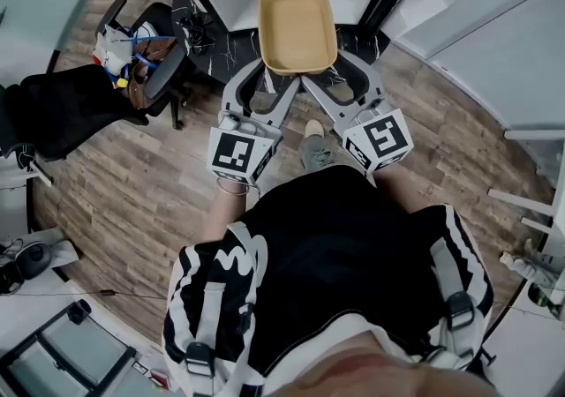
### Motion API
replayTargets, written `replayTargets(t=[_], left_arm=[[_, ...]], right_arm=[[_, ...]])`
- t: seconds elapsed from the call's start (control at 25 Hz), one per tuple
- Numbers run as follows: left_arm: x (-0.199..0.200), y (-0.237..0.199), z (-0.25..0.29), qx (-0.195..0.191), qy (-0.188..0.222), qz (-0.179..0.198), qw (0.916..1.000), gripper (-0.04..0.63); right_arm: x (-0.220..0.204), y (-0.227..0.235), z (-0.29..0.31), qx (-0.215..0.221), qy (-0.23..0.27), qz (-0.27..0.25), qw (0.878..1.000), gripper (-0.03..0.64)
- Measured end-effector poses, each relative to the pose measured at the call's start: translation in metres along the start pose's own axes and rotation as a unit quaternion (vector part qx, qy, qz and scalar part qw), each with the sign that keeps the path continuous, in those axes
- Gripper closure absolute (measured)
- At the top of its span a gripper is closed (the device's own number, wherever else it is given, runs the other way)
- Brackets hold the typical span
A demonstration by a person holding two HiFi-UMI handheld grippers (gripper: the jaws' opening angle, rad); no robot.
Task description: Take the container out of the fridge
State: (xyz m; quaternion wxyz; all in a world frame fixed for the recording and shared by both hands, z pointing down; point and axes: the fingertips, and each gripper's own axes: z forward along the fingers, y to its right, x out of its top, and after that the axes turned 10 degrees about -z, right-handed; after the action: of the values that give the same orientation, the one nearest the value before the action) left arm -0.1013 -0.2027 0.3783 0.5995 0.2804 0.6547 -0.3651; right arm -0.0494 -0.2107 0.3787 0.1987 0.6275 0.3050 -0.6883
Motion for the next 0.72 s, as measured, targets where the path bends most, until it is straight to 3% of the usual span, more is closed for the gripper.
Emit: replayTargets(t=[0.72], left_arm=[[-0.005, 0.059, -0.066, -0.013, 0.002, -0.001, 0.9999, 0.357]], right_arm=[[0.01, -0.059, -0.068, -0.015, 0.0, -0.001, 1.0, 0.345]])
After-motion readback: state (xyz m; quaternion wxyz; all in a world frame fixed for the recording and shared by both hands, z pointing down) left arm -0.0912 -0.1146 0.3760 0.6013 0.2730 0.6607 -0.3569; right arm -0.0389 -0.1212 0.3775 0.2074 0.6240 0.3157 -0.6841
